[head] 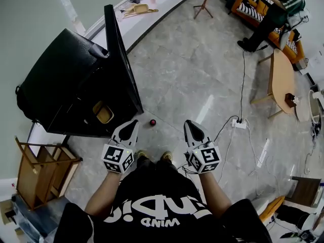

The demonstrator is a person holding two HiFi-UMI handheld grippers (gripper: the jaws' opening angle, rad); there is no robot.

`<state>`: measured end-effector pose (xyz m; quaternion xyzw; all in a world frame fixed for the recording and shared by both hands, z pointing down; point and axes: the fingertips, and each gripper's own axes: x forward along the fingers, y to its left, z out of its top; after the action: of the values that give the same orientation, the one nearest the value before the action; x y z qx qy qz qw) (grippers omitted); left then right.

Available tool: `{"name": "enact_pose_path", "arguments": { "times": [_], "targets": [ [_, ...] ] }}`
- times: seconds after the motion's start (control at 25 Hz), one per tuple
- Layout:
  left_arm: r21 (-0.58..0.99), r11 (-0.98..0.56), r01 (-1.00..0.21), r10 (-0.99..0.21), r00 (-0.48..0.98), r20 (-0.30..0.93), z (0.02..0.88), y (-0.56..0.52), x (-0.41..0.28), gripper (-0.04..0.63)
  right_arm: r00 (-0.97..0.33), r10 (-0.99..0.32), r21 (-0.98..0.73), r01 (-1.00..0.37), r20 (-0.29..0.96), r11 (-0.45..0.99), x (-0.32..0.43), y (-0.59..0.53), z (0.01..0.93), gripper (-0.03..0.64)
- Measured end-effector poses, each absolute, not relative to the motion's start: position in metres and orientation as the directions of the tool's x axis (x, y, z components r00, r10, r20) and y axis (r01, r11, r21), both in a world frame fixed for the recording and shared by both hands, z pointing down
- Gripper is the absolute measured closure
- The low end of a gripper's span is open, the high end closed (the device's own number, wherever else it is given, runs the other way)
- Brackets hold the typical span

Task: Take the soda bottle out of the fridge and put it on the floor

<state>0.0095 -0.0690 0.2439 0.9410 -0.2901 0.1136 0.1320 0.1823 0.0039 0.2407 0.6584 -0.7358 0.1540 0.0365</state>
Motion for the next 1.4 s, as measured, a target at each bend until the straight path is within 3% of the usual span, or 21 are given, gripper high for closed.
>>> {"name": "enact_pose_path", "arguments": {
  "times": [0.88,1.4],
  "targets": [
    [0.125,-0.736,-0.666,-0.646,0.745,0.165,0.223,-0.071,-0.037,0.589,-0.059,-0.979,-0.151,-0.988,0.197,0.029,0.187,0.005,0.224,0.594],
    [0.107,-0.717,-0.688,-0.665,0.722,0.189,0.234,-0.077,-0.032,0.589,-0.09,-0.976,-0.163,-0.985,0.198,0.057,0.183,0.004,0.23,0.594]
  ]
}}
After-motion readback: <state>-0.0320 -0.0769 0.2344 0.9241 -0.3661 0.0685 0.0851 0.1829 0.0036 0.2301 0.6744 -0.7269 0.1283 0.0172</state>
